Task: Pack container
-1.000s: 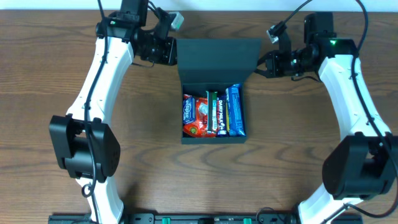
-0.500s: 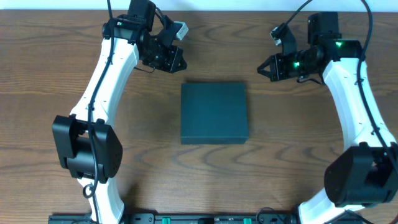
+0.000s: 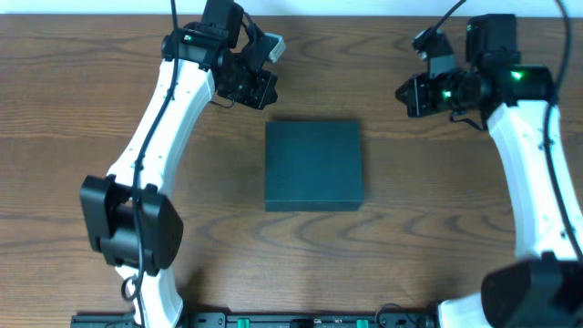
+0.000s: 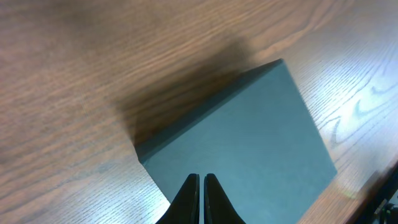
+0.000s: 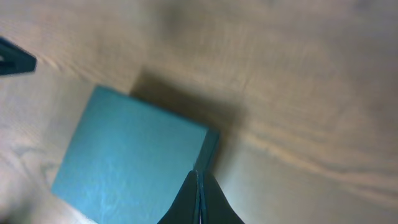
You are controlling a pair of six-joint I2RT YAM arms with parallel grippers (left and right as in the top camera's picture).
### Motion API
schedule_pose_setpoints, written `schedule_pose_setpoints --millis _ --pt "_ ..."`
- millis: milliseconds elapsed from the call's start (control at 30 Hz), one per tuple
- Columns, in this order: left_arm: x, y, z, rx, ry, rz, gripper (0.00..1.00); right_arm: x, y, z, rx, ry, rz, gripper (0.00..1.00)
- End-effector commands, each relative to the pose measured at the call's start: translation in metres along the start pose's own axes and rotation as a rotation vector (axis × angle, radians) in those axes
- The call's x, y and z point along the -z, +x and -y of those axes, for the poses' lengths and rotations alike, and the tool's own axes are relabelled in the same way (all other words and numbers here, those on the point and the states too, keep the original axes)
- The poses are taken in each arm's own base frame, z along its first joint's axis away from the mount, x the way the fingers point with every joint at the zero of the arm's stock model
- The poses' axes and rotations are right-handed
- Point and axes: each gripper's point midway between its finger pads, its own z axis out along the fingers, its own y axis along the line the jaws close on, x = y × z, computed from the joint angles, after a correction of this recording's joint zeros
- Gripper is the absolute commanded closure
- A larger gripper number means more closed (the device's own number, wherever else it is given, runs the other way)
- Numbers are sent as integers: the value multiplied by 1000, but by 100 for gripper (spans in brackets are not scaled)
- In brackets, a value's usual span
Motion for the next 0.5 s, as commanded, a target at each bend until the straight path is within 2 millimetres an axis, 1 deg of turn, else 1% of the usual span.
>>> schedule_pose_setpoints --millis 0,33,67,100,133,167,200,333,467 --pt "38 -13 12 -41 -55 87 94 28 -23 -11 56 25 116 89" --pt "44 -14 13 -47 -66 101 94 35 -31 -14 76 30 159 76" --pt "48 -16 15 -54 -67 113 91 40 -38 -15 92 34 191 58" --pt "54 -18 18 -61 -69 129 77 45 -45 -17 108 39 224 35" --pt "59 -20 20 -68 -70 144 57 49 -51 -18 121 42 252 3" --pt "64 -22 24 -70 -72 162 11 52 -56 -19 132 45 274 1" --pt "69 -24 26 -61 -72 180 5 53 -59 -19 137 47 286 1" --pt "78 -26 30 4 -68 207 5 52 -57 -19 134 46 280 1" --pt "75 -26 29 7 -68 200 5 51 -53 -18 127 44 264 1"
